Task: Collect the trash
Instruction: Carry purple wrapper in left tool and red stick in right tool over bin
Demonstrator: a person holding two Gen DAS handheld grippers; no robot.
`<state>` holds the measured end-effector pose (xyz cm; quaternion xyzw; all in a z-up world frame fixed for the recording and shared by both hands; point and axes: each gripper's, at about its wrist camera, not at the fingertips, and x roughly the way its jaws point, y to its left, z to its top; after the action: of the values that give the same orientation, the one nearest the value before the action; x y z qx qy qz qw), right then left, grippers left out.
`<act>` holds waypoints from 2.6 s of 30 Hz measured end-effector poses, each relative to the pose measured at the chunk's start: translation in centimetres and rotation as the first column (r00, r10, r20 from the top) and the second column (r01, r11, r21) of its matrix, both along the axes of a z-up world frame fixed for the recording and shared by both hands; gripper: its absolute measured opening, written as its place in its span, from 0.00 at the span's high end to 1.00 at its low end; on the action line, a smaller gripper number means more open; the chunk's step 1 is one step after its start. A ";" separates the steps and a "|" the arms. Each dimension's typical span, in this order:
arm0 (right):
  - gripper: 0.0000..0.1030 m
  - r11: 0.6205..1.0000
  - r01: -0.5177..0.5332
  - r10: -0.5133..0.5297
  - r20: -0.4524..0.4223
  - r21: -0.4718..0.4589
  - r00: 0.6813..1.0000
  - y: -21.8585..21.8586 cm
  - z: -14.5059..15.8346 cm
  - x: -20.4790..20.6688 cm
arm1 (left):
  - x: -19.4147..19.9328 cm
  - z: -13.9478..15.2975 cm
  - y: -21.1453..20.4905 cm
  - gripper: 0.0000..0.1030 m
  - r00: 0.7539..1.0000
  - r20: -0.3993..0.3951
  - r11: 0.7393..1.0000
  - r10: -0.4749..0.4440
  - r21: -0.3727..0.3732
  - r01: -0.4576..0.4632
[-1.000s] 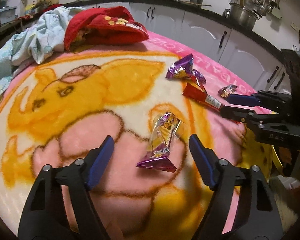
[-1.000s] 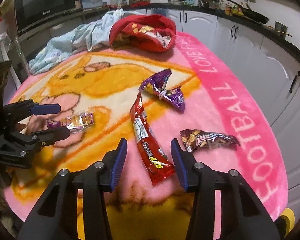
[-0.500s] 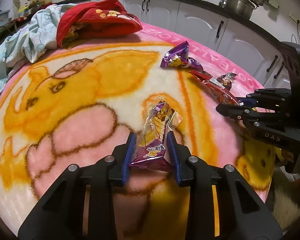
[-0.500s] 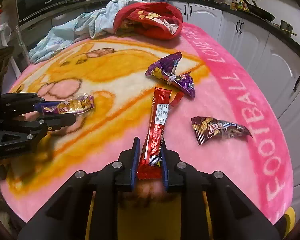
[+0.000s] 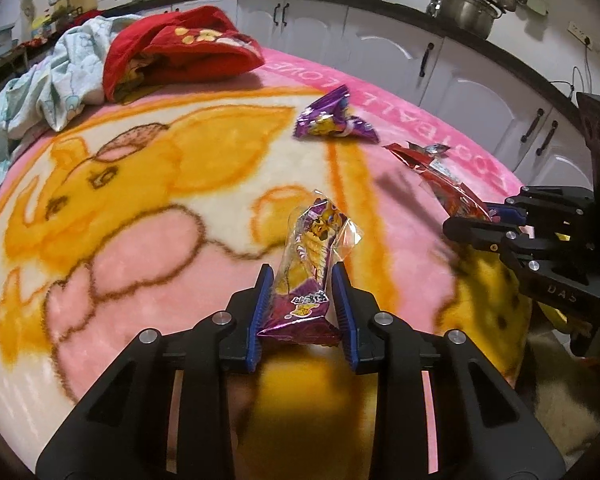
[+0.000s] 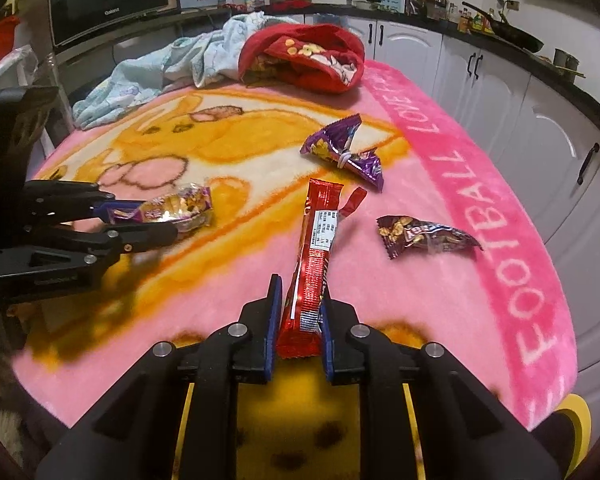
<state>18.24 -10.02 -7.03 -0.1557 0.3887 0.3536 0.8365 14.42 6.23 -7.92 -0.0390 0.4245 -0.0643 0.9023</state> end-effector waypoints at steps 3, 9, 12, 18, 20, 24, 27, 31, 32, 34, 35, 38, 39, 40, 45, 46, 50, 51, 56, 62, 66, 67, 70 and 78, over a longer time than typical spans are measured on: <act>0.84 1.000 0.006 -0.006 0.015 0.013 1.000 -0.9 0.8 -0.5 | -0.2 0.6 -0.8 0.77 1.000 0.015 1.000 -0.010 -0.005 0.010; 0.84 0.998 0.039 -0.041 0.041 0.047 0.998 -3.2 2.6 -1.3 | -0.2 2.2 -2.5 0.77 0.998 0.062 0.999 -0.026 -0.027 0.028; 0.84 0.996 0.064 -0.068 0.056 0.065 0.996 -4.8 3.4 -1.8 | -0.2 3.1 -3.5 0.77 0.995 0.093 0.999 -0.029 -0.037 0.033; 0.84 0.988 0.120 -0.127 0.073 0.099 0.989 -8.2 4.9 -2.6 | 0.3 4.7 -5.8 0.77 0.989 0.141 0.997 -0.050 -0.050 0.058; 0.84 0.985 0.137 -0.146 0.076 0.108 0.986 -9.3 5.2 -2.9 | 0.4 5.0 -6.7 0.77 0.987 0.152 0.996 -0.059 -0.054 0.068; 0.84 0.975 0.175 -0.187 0.085 0.134 0.979 -11.8 5.9 -3.6 | 0.8 5.9 -8.6 0.77 0.980 0.183 0.993 -0.082 -0.066 0.095; 0.84 0.966 0.208 -0.223 0.087 0.151 0.971 -13.8 6.4 -4.0 | 1.1 6.6 -10.2 0.77 0.972 0.209 0.990 -0.103 -0.075 0.120; 0.84 0.955 0.241 -0.260 0.097 0.171 0.961 -15.7 6.9 -4.5 | 1.4 7.3 -12.4 0.77 0.962 0.234 0.985 -0.139 -0.072 0.159; 0.84 0.954 0.246 -0.265 0.097 0.174 0.959 -15.8 7.0 -4.6 | 1.5 7.5 -13.0 0.77 0.960 0.238 0.983 -0.148 -0.071 0.169; 0.84 0.947 0.264 -0.286 0.105 0.182 0.952 -16.9 7.2 -4.9 | 1.8 7.9 -14.1 0.77 0.955 0.244 0.979 -0.167 -0.070 0.189; 0.84 0.945 0.270 -0.293 0.109 0.185 0.950 -17.2 7.4 -5.0 | 2.0 8.0 -14.5 0.77 0.953 0.246 0.978 -0.175 -0.070 0.198; 0.84 0.936 0.294 -0.319 0.118 0.193 0.940 -18.7 7.7 -5.5 | 2.3 8.3 -16.1 0.77 0.945 0.253 0.971 -0.206 -0.067 0.229; 0.84 0.934 0.300 -0.326 0.119 0.194 0.938 -19.1 7.7 -5.6 | 2.4 8.4 -16.6 0.77 0.943 0.255 0.969 -0.214 -0.064 0.237; 0.84 0.932 0.307 -0.333 0.120 0.194 0.935 -19.4 7.7 -5.7 | 2.6 8.4 -17.2 0.77 0.940 0.256 0.967 -0.224 -0.063 0.247; 0.84 0.919 0.347 -0.373 0.127 0.188 0.919 -21.8 7.5 -6.7 | 2.9 8.4 -19.5 0.77 0.929 0.257 0.955 -0.265 -0.065 0.290; 0.84 0.916 0.356 -0.381 0.125 0.185 0.916 -22.2 7.4 -6.8 | 3.0 8.4 -20.0 0.77 0.927 0.258 0.952 -0.274 -0.063 0.299; 0.84 0.901 0.396 -0.419 0.115 0.178 0.901 -24.0 6.9 -7.4 | 3.4 8.2 -21.9 0.77 0.917 0.253 0.941 -0.308 -0.061 0.332; 0.84 0.896 0.407 -0.430 0.114 0.176 0.896 -24.5 6.7 -7.5 | 3.5 8.2 -22.4 0.77 0.915 0.252 0.938 -0.316 -0.061 0.340; 0.84 0.875 0.456 -0.476 0.110 0.165 0.873 -26.9 6.0 -8.2 | 3.7 7.8 -24.7 0.77 0.902 0.245 0.923 -0.356 -0.058 0.380; 0.84 0.855 0.495 -0.511 0.092 0.152 0.855 -29.0 4.9 -8.9 | 3.9 7.2 -27.6 0.77 0.884 0.233 0.902 -0.406 -0.050 0.428; 0.84 0.842 0.520 -0.533 0.075 0.140 0.843 -30.2 3.8 -9.3 | 4.1 6.8 -29.3 0.77 0.873 0.224 0.889 -0.434 -0.048 0.455; 0.84 0.840 0.525 -0.537 0.076 0.134 0.840 -30.4 3.6 -9.4 | 4.1 6.7 -29.7 0.77 0.870 0.221 0.886 -0.442 -0.047 0.462; 0.84 0.833 0.538 -0.548 0.065 0.126 0.834 -31.0 2.9 -9.8 | 4.2 6.4 -30.8 0.77 0.863 0.211 0.877 -0.459 -0.047 0.478; 0.84 0.810 0.574 -0.581 0.029 0.115 0.814 -32.6 1.0 -10.3 | 4.5 5.1 -33.5 0.77 0.846 0.181 0.855 -0.501 -0.044 0.516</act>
<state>7.94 -42.61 -6.06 0.0010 0.3729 0.0969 0.9228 18.91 -27.29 -2.77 0.0392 0.3413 -0.3233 0.8818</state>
